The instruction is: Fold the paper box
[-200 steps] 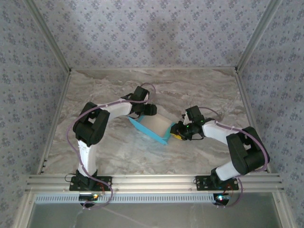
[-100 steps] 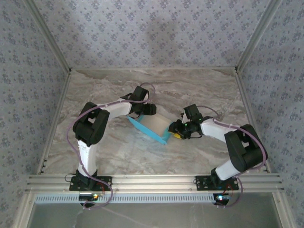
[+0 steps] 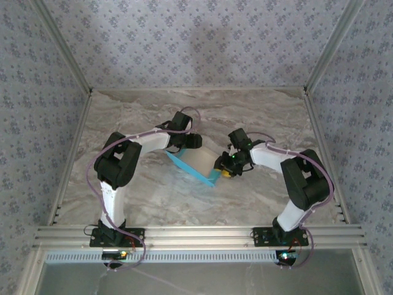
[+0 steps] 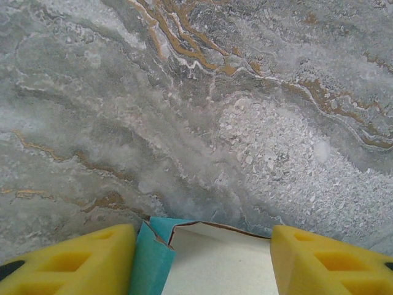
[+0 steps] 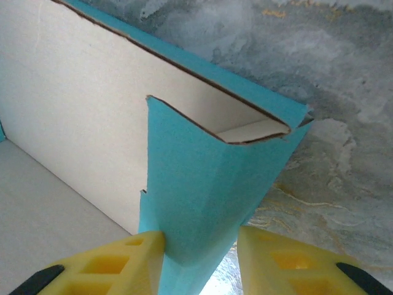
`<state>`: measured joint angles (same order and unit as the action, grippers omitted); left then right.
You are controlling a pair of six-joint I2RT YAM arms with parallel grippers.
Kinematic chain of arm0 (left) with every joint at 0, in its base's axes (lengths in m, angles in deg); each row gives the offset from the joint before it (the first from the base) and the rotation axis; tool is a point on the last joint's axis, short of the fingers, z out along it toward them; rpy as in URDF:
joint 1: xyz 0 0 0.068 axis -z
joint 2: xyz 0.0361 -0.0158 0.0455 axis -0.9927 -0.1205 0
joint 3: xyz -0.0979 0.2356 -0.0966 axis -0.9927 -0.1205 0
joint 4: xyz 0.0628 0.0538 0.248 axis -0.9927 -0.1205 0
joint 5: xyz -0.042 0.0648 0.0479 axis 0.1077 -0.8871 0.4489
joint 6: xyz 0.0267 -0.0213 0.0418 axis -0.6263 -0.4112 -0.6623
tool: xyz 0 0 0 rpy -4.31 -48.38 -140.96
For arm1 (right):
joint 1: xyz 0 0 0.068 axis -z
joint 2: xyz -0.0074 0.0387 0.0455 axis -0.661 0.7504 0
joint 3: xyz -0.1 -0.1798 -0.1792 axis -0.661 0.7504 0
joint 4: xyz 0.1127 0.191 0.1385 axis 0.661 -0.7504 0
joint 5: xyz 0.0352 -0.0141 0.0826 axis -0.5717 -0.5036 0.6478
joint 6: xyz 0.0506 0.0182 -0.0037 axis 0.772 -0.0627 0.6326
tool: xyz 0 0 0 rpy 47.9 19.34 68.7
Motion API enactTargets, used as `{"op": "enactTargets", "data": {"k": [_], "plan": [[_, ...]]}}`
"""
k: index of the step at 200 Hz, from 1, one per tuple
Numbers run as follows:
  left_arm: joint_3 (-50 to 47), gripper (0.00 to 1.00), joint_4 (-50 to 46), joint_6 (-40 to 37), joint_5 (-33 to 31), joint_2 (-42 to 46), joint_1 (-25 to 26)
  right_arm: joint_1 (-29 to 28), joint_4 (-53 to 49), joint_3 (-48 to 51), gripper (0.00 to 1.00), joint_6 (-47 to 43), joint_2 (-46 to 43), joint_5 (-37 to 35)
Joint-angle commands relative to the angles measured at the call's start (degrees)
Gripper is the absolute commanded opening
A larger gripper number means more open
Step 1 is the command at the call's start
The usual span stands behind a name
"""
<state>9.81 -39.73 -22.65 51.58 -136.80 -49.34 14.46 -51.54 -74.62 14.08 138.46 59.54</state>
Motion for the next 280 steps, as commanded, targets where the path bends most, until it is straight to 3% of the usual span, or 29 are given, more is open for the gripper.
{"op": "enactTargets", "data": {"k": [1, 68, 143, 169, 217, 259, 280], "plan": [[-1.0, 0.58, 0.2, 1.7, 2.3, -0.4, 0.5, -0.7, -7.3, -1.4, 0.35, -1.3, 3.3, -4.4], [-0.7, 0.58, 0.2, 0.8, 2.0, 1.3, 0.7, -1.0, -11.1, -3.8, 0.21, 2.9, 7.3, -6.0], [0.2, 0.58, -0.9, 0.4, 1.8, 5.1, 0.8, -1.5, -12.7, -4.4, 0.08, 3.9, 4.8, -7.0], [1.6, 0.6, -2.9, -0.5, 1.3, 8.3, 0.5, -1.5, -10.5, -2.9, 0.0, 2.2, 1.6, -7.6], [5.4, 0.68, -7.7, -3.7, 1.3, 16.9, 0.3, -1.7, -4.8, -1.6, 0.0, -3.3, -8.9, -12.1], [4.1, 0.75, -9.0, -7.6, -2.4, 27.7, -1.3, 0.1, 7.3, 4.0, 0.0, -9.0, -18.2, -9.5], [1.2, 0.77, -7.4, -9.5, -3.9, 34.7, -4.3, 0.6, 10.7, 4.8, 0.0, -16.0, -22.8, -7.7]]}}
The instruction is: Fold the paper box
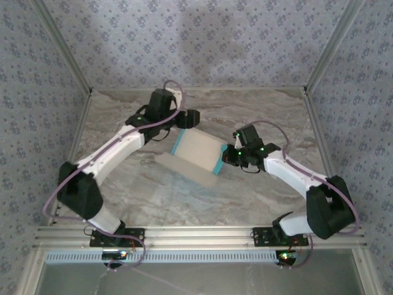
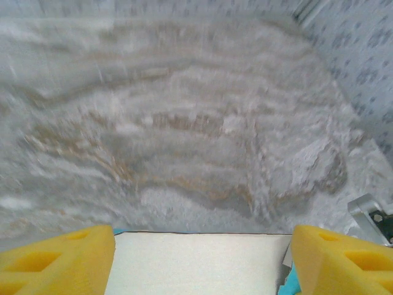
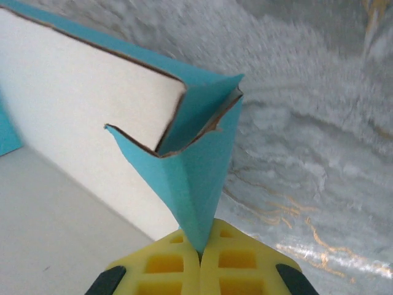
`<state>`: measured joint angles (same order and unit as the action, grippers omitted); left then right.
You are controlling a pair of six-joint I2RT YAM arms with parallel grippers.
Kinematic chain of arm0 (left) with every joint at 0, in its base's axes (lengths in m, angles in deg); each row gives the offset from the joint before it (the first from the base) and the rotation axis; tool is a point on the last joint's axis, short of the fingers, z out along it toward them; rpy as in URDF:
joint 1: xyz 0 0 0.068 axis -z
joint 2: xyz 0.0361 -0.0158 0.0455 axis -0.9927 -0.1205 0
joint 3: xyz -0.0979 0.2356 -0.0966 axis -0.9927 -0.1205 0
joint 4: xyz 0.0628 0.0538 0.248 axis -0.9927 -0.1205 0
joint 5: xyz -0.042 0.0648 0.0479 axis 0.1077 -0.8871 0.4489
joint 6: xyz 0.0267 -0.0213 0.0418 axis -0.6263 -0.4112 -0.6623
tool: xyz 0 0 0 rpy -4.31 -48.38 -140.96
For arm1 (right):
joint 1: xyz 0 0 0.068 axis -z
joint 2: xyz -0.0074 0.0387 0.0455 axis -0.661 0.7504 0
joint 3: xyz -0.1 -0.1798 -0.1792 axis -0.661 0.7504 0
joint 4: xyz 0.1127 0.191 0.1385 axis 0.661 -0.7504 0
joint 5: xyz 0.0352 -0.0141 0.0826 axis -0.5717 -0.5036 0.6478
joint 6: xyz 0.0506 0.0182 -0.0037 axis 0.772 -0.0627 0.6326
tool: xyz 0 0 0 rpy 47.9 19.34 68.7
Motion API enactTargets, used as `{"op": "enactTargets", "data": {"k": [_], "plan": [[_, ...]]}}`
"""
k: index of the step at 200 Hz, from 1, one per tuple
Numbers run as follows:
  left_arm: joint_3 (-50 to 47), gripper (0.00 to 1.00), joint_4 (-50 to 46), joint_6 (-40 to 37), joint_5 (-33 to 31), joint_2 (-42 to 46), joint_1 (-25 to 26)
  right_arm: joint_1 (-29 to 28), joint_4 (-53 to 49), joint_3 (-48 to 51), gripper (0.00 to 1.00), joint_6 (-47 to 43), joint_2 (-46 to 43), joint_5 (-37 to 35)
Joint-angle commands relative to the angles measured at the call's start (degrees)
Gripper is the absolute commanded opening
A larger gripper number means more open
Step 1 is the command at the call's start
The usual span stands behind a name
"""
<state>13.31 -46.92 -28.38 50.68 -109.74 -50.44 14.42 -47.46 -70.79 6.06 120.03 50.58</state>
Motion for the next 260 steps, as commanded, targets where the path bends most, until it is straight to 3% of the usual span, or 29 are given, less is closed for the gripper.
{"op": "enactTargets", "data": {"k": [1, 35, 62, 84, 100, 128, 142, 157, 213, 260], "plan": [[-2.5, 0.77, -0.1, -3.8, -3.0, 8.0, -3.4, 0.6, 6.8, 1.1, 0.0, -8.2, -4.6, 1.4], [-9.9, 0.78, 6.2, -2.2, -1.3, 15.8, -11.1, 1.7, 12.6, 3.2, 0.06, -14.4, -10.2, 6.3], [-20.6, 0.76, 14.7, 8.2, 0.8, 17.5, -18.2, 3.8, 18.6, 5.8, 0.11, -14.4, -12.3, 13.5], [-28.1, 0.73, 22.0, 15.5, 3.1, 15.1, -21.9, 4.1, 20.0, 5.8, 0.12, -14.9, -12.8, 16.7], [-30.0, 0.71, 28.8, 20.0, 8.3, 10.2, -22.6, 4.1, 20.1, 5.6, 0.12, -15.0, -12.7, 17.8], [-27.7, 0.69, 45.8, 31.0, 24.7, -2.8, -20.0, 4.1, 20.4, 5.7, 0.12, -15.6, -11.6, 19.4], [-28.0, 0.69, 59.7, 37.8, 29.5, -7.1, -17.9, 4.0, 19.6, 5.6, 0.12, -16.2, -10.4, 20.0], [-27.7, 0.68, 64.6, 40.3, 31.1, -8.3, -15.7, 4.1, 17.2, 4.9, 0.12, -17.2, -8.9, 18.8], [-25.5, 0.68, 56.8, 28.7, 32.4, -4.0, -6.5, 3.9, 16.7, 5.1, 0.17, -16.0, -4.3, 13.6], [-27.4, 0.67, 59.4, 29.6, 31.1, -4.7, -2.9, 2.9, 18.3, 5.5, 0.26, -15.2, -2.7, 12.7]]}}
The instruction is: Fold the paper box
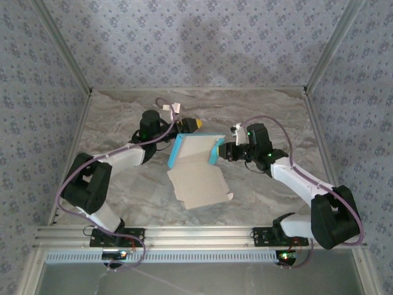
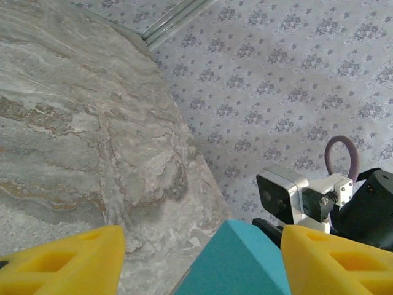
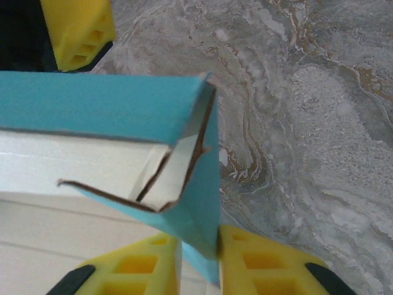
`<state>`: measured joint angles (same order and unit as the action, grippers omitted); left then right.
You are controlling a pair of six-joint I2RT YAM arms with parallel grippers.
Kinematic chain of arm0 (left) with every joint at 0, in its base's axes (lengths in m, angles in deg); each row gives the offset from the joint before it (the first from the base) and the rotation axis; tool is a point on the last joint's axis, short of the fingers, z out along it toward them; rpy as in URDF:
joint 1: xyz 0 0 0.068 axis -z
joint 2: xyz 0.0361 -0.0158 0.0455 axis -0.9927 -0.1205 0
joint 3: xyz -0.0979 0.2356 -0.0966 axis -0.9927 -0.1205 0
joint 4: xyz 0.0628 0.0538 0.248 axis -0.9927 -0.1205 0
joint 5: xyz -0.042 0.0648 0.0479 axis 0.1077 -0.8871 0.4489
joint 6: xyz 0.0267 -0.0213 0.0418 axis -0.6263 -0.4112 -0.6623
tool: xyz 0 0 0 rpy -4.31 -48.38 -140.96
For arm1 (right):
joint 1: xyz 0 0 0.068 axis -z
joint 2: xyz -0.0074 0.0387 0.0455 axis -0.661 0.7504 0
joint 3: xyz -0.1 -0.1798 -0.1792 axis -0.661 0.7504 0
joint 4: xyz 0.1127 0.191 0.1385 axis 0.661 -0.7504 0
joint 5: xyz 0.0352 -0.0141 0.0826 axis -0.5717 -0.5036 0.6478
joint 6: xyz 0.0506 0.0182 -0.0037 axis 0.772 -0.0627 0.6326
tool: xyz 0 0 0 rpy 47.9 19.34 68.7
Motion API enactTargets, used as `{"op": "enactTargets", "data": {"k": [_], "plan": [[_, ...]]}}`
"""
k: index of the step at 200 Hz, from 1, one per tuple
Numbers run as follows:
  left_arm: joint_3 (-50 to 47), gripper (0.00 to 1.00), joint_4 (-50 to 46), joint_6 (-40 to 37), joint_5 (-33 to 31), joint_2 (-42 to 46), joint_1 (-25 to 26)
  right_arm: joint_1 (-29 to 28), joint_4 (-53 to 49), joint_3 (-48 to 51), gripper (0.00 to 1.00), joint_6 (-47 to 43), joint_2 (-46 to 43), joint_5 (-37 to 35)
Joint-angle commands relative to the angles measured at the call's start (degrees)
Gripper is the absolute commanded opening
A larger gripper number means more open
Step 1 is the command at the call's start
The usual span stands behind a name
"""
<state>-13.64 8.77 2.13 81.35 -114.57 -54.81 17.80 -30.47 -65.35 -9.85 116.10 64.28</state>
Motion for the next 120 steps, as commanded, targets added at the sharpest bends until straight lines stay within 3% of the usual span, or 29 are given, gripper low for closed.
{"op": "enactTargets", "data": {"k": [1, 81, 120], "plan": [[-0.4, 0.67, 3.8, -0.9, 0.4, 0.1, 1.5, -0.5, 1.4, 0.0, 0.26, 0.8, 1.3, -1.0], [-2.9, 0.64, 12.6, 4.9, -2.6, -8.2, 5.0, -2.3, 5.4, 0.4, 0.28, 0.6, 6.3, -2.2], [-3.4, 0.63, 15.1, 4.9, -2.1, -12.0, 4.6, -3.8, 6.7, 0.5, 0.38, -3.3, 8.3, -7.5]]}}
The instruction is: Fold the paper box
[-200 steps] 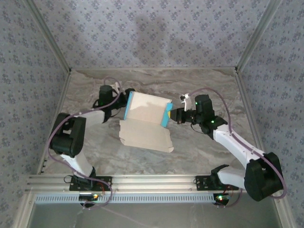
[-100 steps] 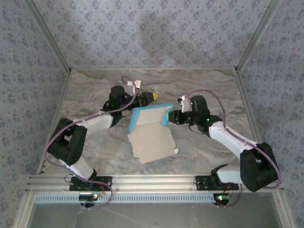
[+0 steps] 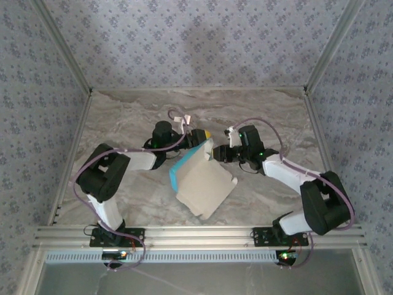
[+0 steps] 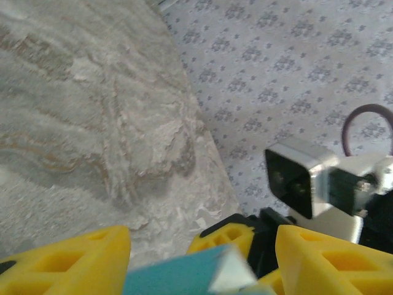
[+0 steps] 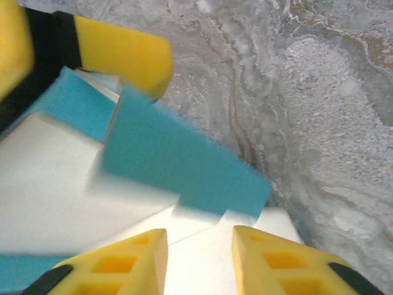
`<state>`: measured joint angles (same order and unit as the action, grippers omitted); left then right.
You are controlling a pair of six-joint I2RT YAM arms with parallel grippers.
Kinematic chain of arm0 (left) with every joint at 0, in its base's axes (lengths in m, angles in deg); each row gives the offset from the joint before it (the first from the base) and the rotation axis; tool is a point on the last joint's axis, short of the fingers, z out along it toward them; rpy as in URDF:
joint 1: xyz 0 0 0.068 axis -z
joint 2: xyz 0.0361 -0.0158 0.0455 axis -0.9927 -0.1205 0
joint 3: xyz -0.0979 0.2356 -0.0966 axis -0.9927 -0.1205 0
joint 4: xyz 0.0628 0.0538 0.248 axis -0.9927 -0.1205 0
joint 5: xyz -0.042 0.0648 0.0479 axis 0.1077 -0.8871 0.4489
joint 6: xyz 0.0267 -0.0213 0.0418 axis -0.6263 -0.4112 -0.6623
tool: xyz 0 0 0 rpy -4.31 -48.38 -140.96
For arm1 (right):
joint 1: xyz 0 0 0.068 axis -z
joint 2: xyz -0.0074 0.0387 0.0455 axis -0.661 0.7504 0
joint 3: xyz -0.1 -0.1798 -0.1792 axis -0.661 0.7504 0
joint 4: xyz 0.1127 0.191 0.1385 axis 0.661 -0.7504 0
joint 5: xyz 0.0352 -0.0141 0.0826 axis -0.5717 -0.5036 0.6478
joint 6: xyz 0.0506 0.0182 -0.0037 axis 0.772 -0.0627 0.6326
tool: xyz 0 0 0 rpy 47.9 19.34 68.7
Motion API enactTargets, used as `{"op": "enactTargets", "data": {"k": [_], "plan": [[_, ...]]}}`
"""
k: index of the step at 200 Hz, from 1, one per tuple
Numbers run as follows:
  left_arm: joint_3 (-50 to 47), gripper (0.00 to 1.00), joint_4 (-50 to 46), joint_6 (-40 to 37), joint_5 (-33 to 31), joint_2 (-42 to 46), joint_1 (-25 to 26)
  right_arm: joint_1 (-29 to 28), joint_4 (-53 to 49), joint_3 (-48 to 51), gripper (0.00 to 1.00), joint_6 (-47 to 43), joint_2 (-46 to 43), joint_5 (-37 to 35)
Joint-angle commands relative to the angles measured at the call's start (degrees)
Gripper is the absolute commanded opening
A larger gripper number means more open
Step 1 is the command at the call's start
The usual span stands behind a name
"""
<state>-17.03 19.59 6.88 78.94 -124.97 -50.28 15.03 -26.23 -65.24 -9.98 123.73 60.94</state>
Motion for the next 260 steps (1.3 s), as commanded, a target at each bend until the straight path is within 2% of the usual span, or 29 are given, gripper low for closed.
{"op": "enactTargets", "data": {"k": [1, 55, 88, 100, 116, 132, 146, 173, 188, 212, 233, 260], "plan": [[0.0, 0.64, 4.2, 0.2, 0.4, -1.7, 0.1, -1.1, 2.5, 0.5, 0.38, -3.3, 0.7, -4.2], [0.7, 0.62, 0.4, -2.5, 1.4, -1.6, -0.7, -1.6, 7.8, 2.0, 0.37, -8.0, 2.9, -4.6], [2.3, 0.61, -9.6, -7.9, 0.7, 2.3, -0.8, -1.2, 8.9, 4.0, 0.31, -14.4, 0.5, -5.3], [2.6, 0.6, -12.4, -9.4, 0.3, 3.3, -0.8, -0.1, 11.1, 5.1, 0.27, -15.4, -0.9, -2.7], [2.9, 0.6, -15.9, -11.6, 0.1, 4.8, -0.7, 2.2, 13.4, 6.4, 0.16, -16.3, -2.8, 2.5], [3.4, 0.6, -19.7, -14.0, 0.0, 6.8, -0.8, 3.8, 13.1, 6.9, 0.07, -18.9, -4.6, 2.4], [3.7, 0.61, -21.4, -15.1, 0.3, 8.1, -0.7, 4.5, 11.5, 6.4, 0.03, -22.9, -4.6, 0.8], [4.2, 0.61, -20.9, -14.3, 2.1, 7.3, -0.6, 5.2, 4.1, 1.8, 0.02, -33.6, -0.8, 3.4], [3.9, 0.6, -18.6, -12.5, 2.8, 6.4, -0.6, 7.7, 3.0, -0.8, 0.03, -34.4, 2.3, 10.5], [3.5, 0.59, -17.5, -11.2, 3.3, 6.4, -0.6, 9.5, -2.8, -6.8, 0.1, -36.0, 7.0, 15.0], [2.7, 0.57, -18.1, -11.1, 2.8, 7.6, -0.5, 9.0, -10.7, -13.8, 0.12, -37.4, 12.5, 16.1], [2.7, 0.56, -23.8, -14.4, 1.5, 8.8, 0.2, 7.1, -13.4, -16.7, 0.12, -38.4, 16.0, 14.7]]}}
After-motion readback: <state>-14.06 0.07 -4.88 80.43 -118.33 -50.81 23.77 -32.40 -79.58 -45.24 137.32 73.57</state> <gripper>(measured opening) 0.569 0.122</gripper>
